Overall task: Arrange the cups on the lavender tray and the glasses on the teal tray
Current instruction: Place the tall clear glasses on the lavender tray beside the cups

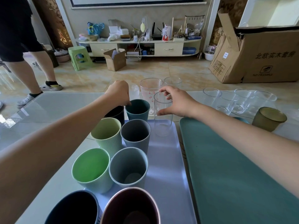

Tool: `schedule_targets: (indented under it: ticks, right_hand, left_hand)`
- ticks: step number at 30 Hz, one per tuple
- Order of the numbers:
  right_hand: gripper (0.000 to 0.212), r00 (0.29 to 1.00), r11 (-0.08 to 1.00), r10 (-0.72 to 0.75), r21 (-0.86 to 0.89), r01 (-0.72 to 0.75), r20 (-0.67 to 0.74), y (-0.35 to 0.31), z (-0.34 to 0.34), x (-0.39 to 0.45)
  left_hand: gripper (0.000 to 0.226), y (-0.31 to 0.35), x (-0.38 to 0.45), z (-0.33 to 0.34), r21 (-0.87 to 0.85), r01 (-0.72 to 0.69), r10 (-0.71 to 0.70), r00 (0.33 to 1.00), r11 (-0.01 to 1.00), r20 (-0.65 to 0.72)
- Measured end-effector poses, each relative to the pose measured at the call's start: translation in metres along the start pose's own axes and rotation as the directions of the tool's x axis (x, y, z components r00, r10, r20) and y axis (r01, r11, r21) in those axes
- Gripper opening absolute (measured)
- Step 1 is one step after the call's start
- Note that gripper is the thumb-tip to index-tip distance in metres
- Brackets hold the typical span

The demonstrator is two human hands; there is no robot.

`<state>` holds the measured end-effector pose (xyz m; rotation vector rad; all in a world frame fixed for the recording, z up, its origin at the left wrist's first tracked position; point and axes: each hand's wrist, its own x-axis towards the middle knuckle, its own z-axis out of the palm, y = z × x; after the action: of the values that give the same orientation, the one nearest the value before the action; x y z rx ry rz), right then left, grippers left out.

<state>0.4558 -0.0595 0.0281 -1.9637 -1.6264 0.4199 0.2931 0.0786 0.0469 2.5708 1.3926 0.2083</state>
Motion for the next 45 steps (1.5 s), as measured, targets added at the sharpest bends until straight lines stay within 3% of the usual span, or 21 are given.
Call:
schedule_targets:
  ticks: [9,13,16,19,23,27,30,35,40,45]
  right_hand:
    - [0.090,0.999,0.999,0.002,-0.055,0.000,0.040,-0.002,0.001,0.000]
    - [0.092,0.998,0.999,0.013,-0.050,-0.010,0.063,-0.003,0.000,-0.001]
    - [0.085,1.000,0.998,0.002,-0.070,0.000,0.028,-0.004,0.003,-0.002]
    - [0.079,1.000,0.996,0.008,-0.086,-0.008,0.000,-0.004,0.007,-0.001]
    - [0.079,0.999,0.997,-0.022,-0.079,0.018,-0.048,-0.002,0.009,-0.002]
    - [0.076,0.998,0.998,-0.045,-0.044,0.043,-0.045,0.001,0.009,-0.005]
    - [0.075,0.998,0.998,-0.052,-0.023,0.051,-0.041,0.003,0.009,-0.006]
    - [0.074,0.998,0.999,-0.052,0.011,0.052,-0.038,0.003,0.011,-0.007]
    - [0.076,0.999,0.999,-0.038,0.005,0.038,-0.006,0.000,0.007,-0.007]
    - [0.069,0.954,0.976,-0.174,-0.168,0.135,-0.246,-0.021,-0.008,-0.015]
  left_hand:
    - [0.027,-0.004,0.005,0.004,0.021,-0.040,0.040,0.999,0.999,-0.017]
    - [0.024,-0.010,0.005,-0.004,-0.089,-0.049,0.034,0.985,0.995,-0.168]
    - [0.026,-0.019,0.006,-0.009,0.036,-0.095,0.101,0.958,0.995,-0.270]
    - [0.066,-0.026,0.011,-0.006,0.132,-0.109,0.128,0.982,0.985,-0.140]
    - [0.106,-0.020,0.033,0.001,-0.033,-0.082,0.083,0.995,0.996,0.053]
    - [0.101,-0.016,0.055,0.005,-0.270,0.005,0.045,0.983,0.963,0.179]
    - [0.094,-0.015,0.063,0.013,-0.260,0.033,0.019,0.980,0.965,0.196]
    - [0.090,-0.018,0.065,0.019,-0.296,0.059,-0.038,0.996,0.953,0.077]
    - [0.094,-0.033,0.050,0.006,-0.308,0.072,-0.117,0.984,0.949,-0.133]
    - [0.075,-0.022,0.021,-0.054,-0.247,0.028,-0.110,0.939,0.969,-0.324]
